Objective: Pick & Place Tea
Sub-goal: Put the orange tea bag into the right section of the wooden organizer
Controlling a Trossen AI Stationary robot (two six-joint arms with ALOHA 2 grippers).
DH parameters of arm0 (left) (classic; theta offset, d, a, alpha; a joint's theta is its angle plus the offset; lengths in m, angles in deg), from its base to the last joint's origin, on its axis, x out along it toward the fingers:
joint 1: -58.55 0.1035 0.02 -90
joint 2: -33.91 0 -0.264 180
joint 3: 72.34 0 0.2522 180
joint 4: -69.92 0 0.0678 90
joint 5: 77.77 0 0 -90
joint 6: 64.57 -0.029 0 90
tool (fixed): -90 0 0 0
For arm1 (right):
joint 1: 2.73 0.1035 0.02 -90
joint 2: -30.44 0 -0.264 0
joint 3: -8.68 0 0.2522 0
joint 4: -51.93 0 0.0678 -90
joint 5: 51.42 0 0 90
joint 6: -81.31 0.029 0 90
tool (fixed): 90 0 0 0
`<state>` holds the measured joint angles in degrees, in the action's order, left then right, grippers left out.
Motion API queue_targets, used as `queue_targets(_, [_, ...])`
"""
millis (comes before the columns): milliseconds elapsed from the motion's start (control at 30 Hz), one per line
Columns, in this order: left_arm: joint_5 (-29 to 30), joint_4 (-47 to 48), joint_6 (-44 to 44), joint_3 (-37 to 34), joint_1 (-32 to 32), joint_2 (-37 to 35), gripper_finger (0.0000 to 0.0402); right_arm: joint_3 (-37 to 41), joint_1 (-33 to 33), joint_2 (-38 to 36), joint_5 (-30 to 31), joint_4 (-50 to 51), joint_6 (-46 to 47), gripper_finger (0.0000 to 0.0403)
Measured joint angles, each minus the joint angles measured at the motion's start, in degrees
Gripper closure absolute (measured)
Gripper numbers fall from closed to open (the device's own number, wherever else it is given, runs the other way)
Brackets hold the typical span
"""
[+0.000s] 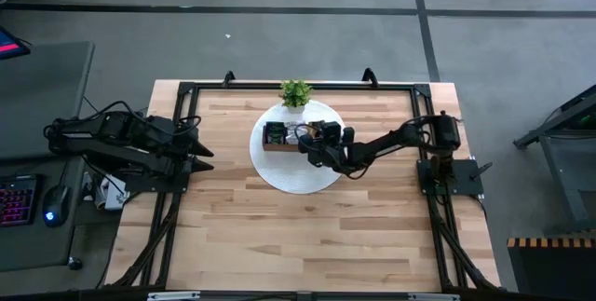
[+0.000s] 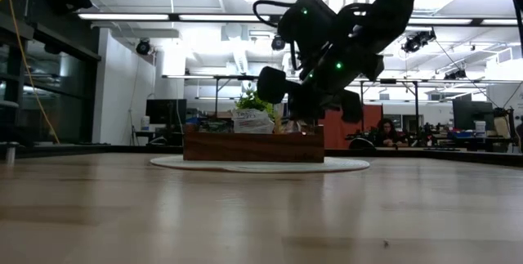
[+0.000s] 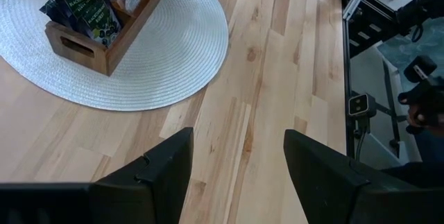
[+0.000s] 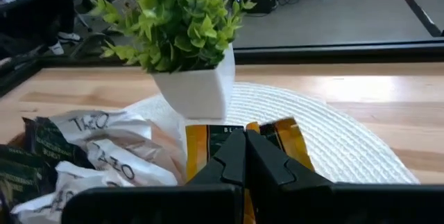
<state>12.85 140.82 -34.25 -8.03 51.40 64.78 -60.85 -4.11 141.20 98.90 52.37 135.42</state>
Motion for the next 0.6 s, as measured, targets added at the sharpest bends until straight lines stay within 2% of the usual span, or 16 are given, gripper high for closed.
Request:
queue_targets(233, [-0.01, 0.0, 0.0, 0.0, 0.01, 0.02, 0.0179, 0.0, -0.15, 0.22, -1.13, 0.09, -0.05, 0.0403])
queue_targets(433, [0.01, 0.0, -0.02, 0.0, 0.01, 0.01, 0.0179, 0.0, 0.31, 0.22, -5.71, 0.53, -0.3, 0.0402])
queue_targets(600, [0.01, 0.0, -0.02, 0.0, -0.01, 0.0, 0.0179, 0.0, 0.42, 0.22, -4.74, 0.22, -0.23, 0.0402])
